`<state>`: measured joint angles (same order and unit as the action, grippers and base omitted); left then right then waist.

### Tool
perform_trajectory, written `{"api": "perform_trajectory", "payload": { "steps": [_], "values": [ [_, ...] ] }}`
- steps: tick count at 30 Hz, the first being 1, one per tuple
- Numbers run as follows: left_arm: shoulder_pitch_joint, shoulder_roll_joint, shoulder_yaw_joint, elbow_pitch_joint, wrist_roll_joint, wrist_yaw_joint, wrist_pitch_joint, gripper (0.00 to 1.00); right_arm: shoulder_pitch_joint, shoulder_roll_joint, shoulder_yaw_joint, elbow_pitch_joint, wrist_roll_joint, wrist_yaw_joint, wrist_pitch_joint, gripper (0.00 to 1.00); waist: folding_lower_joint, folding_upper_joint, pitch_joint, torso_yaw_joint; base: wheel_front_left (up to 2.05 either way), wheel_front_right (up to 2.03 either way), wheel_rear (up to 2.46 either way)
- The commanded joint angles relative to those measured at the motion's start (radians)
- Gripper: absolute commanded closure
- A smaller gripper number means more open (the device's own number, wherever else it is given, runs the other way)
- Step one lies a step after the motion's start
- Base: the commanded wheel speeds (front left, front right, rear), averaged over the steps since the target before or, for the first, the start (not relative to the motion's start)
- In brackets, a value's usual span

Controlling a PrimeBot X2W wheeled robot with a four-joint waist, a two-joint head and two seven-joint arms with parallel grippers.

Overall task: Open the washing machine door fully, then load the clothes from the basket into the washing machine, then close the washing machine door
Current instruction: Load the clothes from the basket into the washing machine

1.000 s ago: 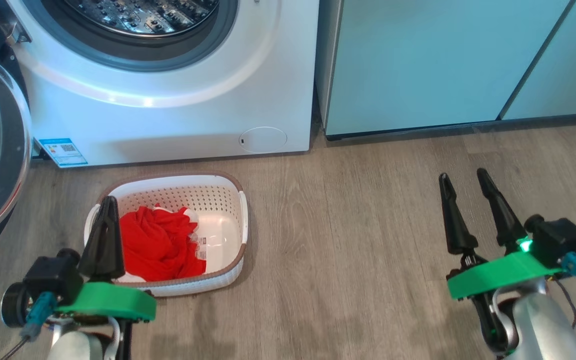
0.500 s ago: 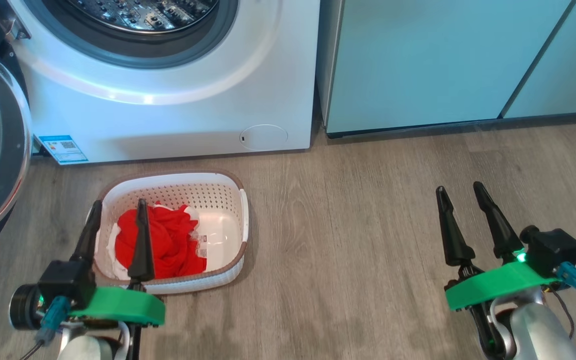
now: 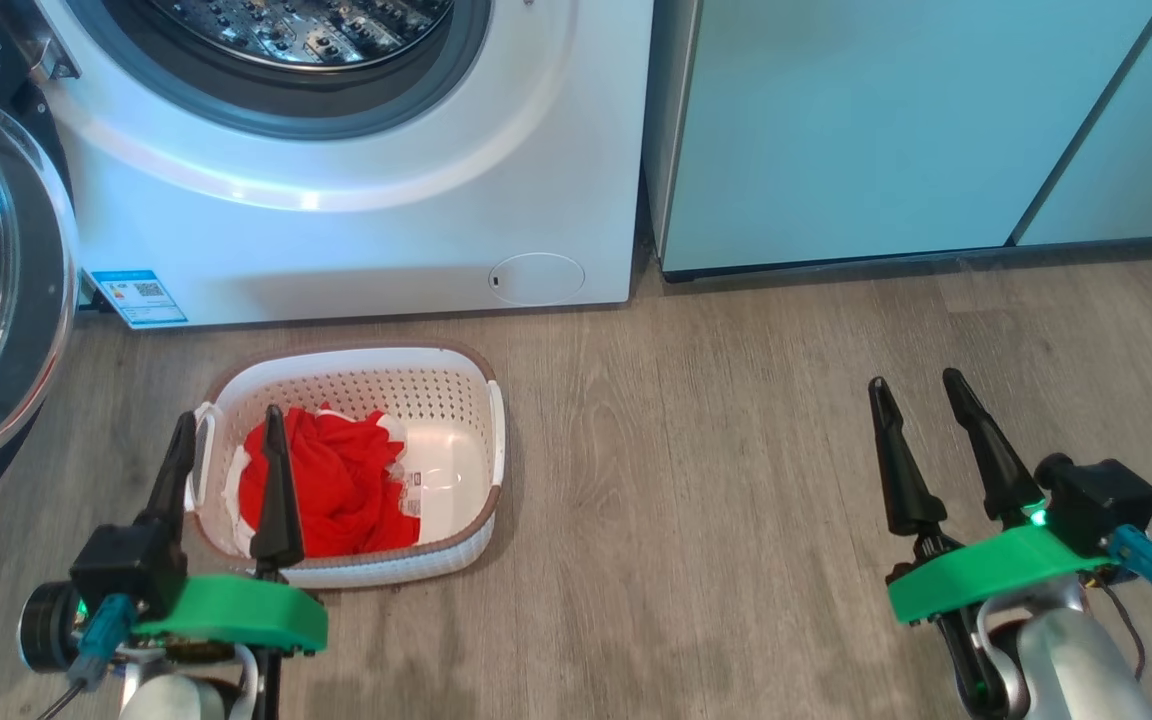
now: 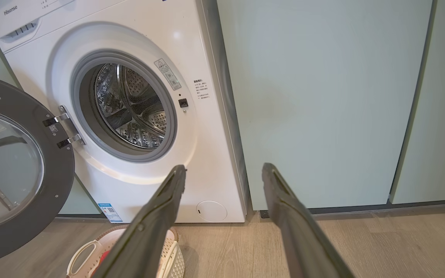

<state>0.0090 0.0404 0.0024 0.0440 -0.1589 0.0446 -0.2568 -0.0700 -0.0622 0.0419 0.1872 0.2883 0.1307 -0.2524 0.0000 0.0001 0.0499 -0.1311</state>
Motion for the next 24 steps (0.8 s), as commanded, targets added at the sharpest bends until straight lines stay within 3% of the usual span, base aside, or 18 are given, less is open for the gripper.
{"api": "perform_trajectory", "payload": {
  "steps": [1, 24],
  "values": [
    [-0.022, 0.010, 0.028, -0.031, 0.009, -0.001, -0.005, 0.00, -0.032, 0.005, 0.028, -0.028, -0.008, 0.000, -0.009, 0.00, 0.0000, -0.0001, -0.001, 0.000, 0.00, 0.00, 0.00],
    [-0.011, 0.010, 0.036, -0.051, 0.024, -0.009, -0.005, 0.00, -0.038, -0.001, 0.045, -0.014, -0.012, 0.000, -0.009, 0.00, 0.0000, -0.0001, -0.005, -0.001, 0.05, -0.05, 0.00]
  ]
}}
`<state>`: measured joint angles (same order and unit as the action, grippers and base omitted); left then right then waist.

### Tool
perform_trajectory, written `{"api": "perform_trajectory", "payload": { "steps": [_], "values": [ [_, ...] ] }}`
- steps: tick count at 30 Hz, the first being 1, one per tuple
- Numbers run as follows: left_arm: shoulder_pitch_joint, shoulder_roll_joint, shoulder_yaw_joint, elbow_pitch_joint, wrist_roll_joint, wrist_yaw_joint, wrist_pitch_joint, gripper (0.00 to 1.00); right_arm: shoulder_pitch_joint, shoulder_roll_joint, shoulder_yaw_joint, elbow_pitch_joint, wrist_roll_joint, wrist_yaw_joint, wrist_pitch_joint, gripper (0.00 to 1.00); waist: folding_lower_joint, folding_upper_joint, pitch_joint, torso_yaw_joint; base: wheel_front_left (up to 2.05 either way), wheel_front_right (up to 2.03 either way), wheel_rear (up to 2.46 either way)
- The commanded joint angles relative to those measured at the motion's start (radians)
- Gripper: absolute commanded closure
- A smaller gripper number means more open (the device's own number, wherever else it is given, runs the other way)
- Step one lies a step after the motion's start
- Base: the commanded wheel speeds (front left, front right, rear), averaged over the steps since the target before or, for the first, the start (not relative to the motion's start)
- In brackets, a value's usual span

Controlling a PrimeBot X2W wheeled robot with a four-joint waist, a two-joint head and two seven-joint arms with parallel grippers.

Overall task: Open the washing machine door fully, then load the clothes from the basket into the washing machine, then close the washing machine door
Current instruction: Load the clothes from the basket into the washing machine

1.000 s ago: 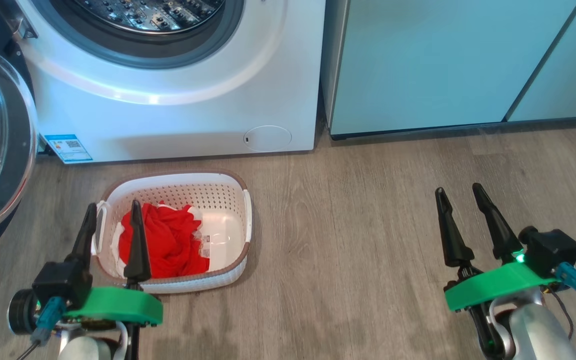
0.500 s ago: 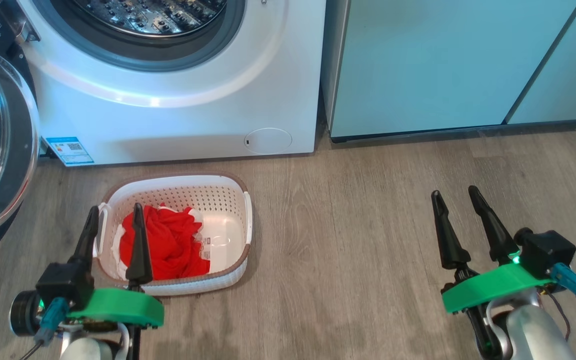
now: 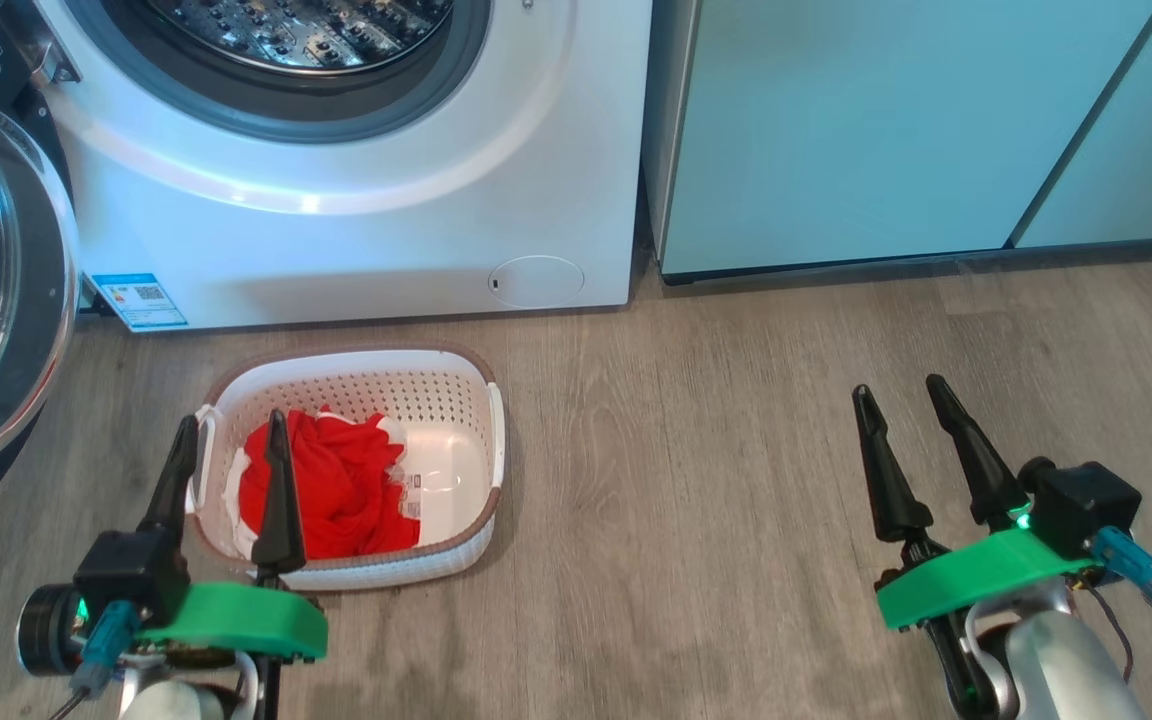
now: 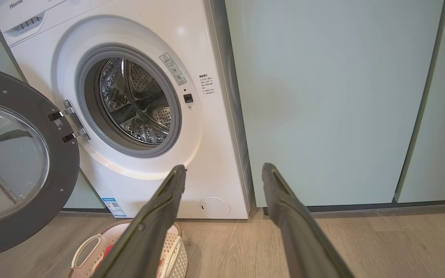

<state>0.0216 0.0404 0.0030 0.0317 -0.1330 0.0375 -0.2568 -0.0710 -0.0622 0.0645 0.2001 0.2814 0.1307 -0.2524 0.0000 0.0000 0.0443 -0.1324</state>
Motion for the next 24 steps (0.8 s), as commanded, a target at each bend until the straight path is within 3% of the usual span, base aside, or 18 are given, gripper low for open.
{"api": "perform_trajectory", "payload": {
  "steps": [1, 13, 24],
  "values": [
    [-0.023, 0.010, 0.037, -0.040, -0.002, -0.001, -0.005, 0.00, -0.037, -0.001, 0.022, -0.027, -0.005, 0.000, -0.009, 0.00, 0.0000, 0.0000, 0.002, 0.000, 0.74, -0.74, 0.00],
    [-0.031, 0.010, 0.025, -0.041, 0.025, 0.005, -0.005, 0.00, -0.039, -0.001, 0.017, -0.024, -0.001, 0.000, -0.009, 0.00, 0.0000, 0.0000, 0.014, 0.007, 1.59, -1.59, 0.00],
    [-0.042, 0.010, 0.009, -0.041, 0.055, 0.040, -0.005, 0.00, -0.050, 0.002, 0.009, -0.031, -0.001, 0.000, -0.009, 0.00, 0.0000, 0.0000, 0.038, 0.014, 1.53, -1.53, 0.00]
  ]
}}
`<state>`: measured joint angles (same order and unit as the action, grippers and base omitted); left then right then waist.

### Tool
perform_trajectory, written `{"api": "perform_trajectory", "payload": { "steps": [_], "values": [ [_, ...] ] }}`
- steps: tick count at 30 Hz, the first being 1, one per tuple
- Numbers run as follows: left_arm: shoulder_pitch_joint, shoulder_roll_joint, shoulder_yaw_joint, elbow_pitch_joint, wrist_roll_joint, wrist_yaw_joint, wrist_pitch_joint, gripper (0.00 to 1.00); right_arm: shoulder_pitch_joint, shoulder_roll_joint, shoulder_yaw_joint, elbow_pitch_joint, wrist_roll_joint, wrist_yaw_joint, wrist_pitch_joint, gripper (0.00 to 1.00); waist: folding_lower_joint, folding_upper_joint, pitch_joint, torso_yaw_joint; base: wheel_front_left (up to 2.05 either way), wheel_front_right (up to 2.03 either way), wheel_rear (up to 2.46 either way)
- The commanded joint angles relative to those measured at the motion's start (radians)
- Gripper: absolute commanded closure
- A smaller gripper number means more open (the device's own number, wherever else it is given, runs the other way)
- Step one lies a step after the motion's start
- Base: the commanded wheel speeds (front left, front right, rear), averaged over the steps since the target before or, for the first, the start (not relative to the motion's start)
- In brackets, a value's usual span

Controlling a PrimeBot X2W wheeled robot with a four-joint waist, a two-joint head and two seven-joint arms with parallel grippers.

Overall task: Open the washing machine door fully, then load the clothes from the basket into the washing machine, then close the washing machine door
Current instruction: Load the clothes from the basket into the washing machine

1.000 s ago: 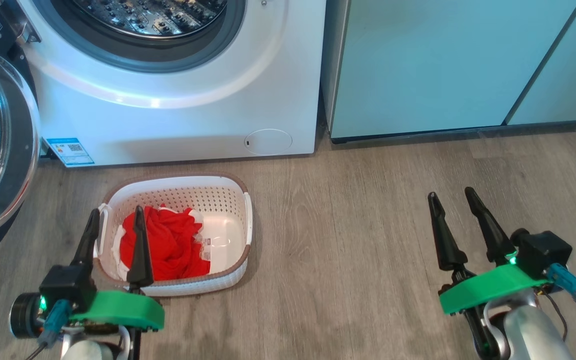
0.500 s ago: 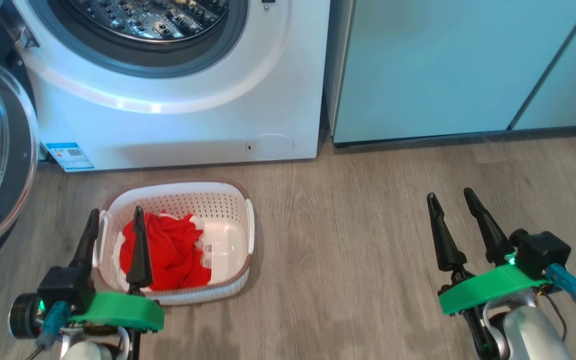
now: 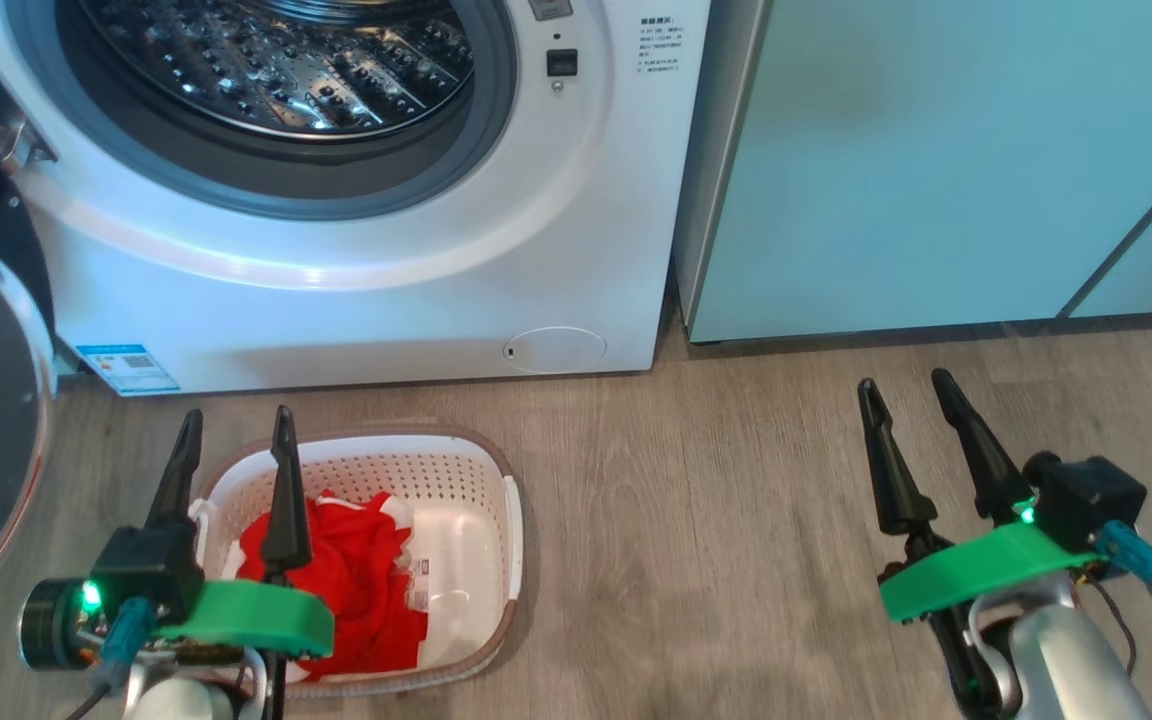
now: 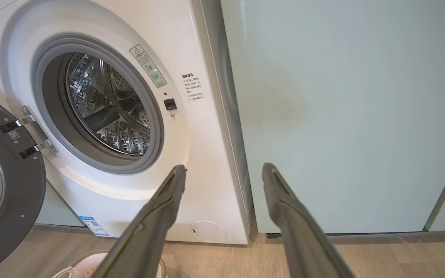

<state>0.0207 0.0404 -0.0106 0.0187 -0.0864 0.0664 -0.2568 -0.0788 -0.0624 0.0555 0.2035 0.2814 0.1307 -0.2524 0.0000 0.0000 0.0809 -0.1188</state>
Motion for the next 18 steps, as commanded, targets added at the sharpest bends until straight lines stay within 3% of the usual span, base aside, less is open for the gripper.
{"api": "perform_trajectory", "payload": {
  "steps": [1, 18],
  "values": [
    [-0.041, 0.010, 0.023, -0.028, 0.008, 0.011, -0.005, 0.00, -0.043, 0.002, 0.018, -0.034, -0.001, 0.000, -0.009, 0.00, 0.0000, 0.0000, 0.001, 0.000, 0.73, -0.73, 0.00],
    [-0.045, 0.010, 0.025, -0.006, -0.008, 0.010, -0.005, 0.00, -0.044, 0.005, 0.015, -0.041, -0.002, 0.000, -0.009, 0.00, 0.0000, 0.0000, 0.005, 0.002, 0.06, -0.06, 0.00]
  ]
}}
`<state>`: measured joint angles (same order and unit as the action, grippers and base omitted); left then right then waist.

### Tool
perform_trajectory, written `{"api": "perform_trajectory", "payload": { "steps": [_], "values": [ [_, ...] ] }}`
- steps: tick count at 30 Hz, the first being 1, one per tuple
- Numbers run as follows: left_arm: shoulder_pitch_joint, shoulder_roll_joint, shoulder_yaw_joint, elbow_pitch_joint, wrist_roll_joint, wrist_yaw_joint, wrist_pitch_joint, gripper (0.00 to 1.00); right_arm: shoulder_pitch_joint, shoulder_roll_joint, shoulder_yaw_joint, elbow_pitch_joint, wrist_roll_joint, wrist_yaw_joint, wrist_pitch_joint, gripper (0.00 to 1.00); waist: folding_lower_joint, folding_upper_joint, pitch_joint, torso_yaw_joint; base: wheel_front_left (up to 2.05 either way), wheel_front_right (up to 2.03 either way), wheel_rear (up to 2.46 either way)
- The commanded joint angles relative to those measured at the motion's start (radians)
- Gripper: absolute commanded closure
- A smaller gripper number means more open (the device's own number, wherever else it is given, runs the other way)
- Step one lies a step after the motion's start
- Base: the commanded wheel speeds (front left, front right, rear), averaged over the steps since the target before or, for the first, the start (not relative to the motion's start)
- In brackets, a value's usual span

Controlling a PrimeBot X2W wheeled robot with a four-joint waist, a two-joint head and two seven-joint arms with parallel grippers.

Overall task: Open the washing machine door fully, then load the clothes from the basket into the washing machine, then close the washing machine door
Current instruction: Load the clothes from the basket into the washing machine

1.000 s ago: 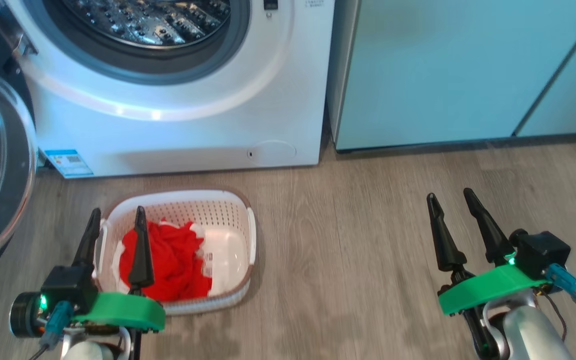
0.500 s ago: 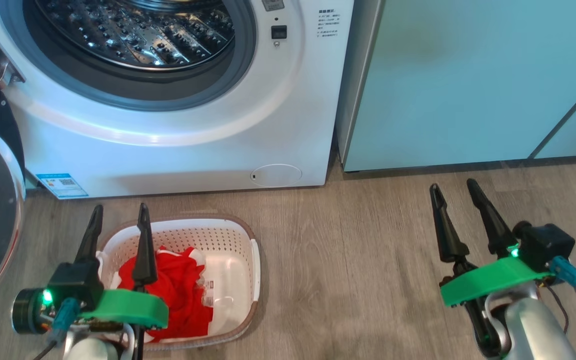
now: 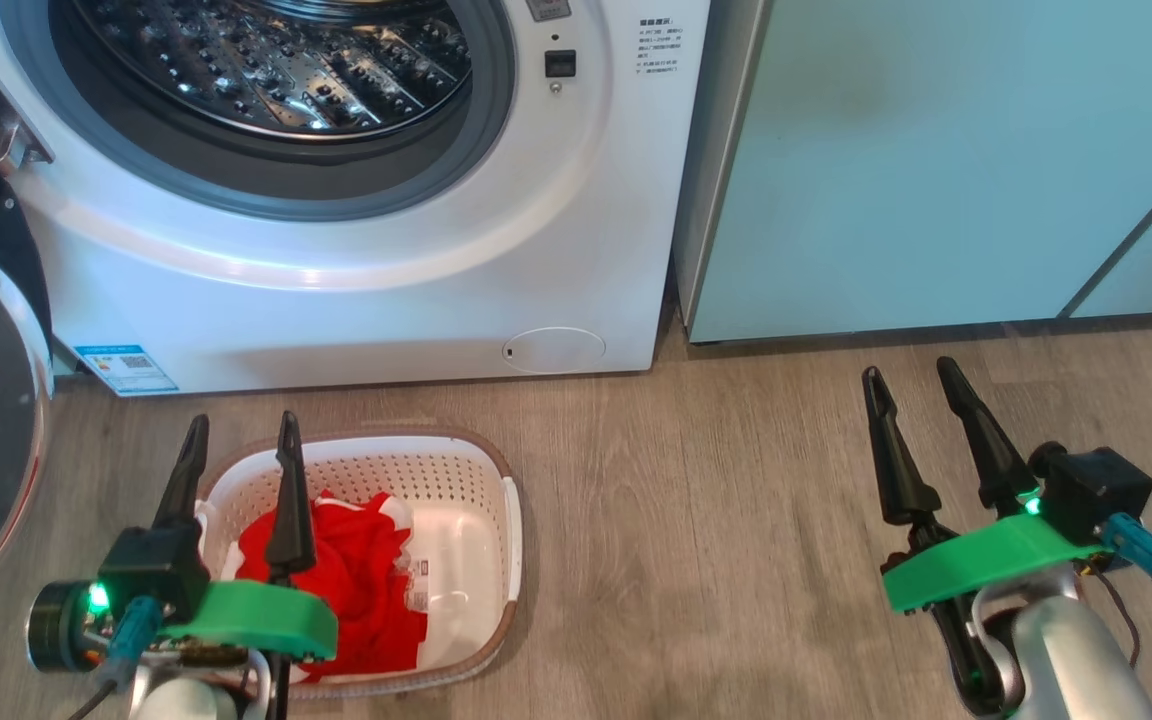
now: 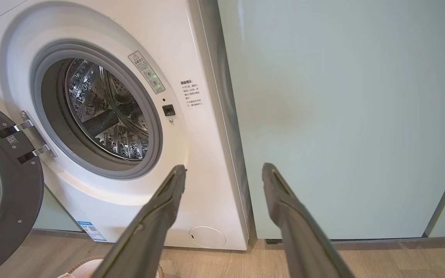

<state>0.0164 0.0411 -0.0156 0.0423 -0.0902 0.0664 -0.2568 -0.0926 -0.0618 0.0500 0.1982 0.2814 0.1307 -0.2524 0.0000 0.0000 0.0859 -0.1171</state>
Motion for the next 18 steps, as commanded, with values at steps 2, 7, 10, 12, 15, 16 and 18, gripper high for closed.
{"api": "perform_trajectory", "payload": {
  "steps": [2, 7, 10, 12, 15, 16, 18],
  "values": [
    [-0.040, 0.009, 0.030, -0.028, -0.007, 0.009, -0.005, 0.00, -0.028, 0.005, 0.020, -0.035, -0.002, 0.000, -0.009, 0.00, 0.0000, 0.0000, -0.002, 0.002, 0.00, 0.00, 0.00],
    [-0.039, 0.009, 0.029, -0.026, -0.008, 0.009, -0.005, 0.00, -0.024, 0.005, 0.021, -0.033, -0.002, 0.000, -0.009, 0.00, 0.0000, 0.0000, -0.005, 0.005, 0.00, 0.00, 0.00],
    [-0.038, 0.009, 0.027, -0.025, -0.008, 0.011, -0.005, 0.00, -0.025, 0.005, 0.021, -0.034, -0.003, 0.000, -0.009, 0.00, 0.0000, 0.0000, -0.005, 0.007, 0.00, 0.00, 0.00],
    [-0.037, 0.009, 0.026, -0.023, -0.009, 0.011, -0.005, 0.00, -0.025, 0.005, 0.021, -0.034, -0.003, 0.000, -0.009, 0.00, 0.0000, 0.0000, -0.005, 0.009, 0.00, 0.00, 0.00],
    [-0.036, 0.009, 0.025, -0.019, -0.010, 0.013, -0.005, 0.00, -0.023, 0.005, 0.021, -0.035, -0.003, 0.000, -0.009, 0.00, 0.0000, 0.0000, -0.005, 0.011, 0.00, 0.00, 0.00],
    [-0.035, 0.009, 0.024, -0.018, -0.010, 0.013, -0.005, 0.00, -0.022, 0.004, 0.022, -0.035, -0.003, 0.000, -0.009, 0.00, 0.0000, 0.0000, -0.004, 0.011, 0.00, 0.00, 0.00],
    [-0.035, 0.009, 0.023, -0.014, -0.011, 0.015, -0.005, 0.00, -0.023, 0.004, 0.023, -0.036, -0.003, 0.000, -0.009, 0.00, 0.0000, 0.0000, 0.000, 0.011, 0.00, 0.00, 0.00]
  ]
}}
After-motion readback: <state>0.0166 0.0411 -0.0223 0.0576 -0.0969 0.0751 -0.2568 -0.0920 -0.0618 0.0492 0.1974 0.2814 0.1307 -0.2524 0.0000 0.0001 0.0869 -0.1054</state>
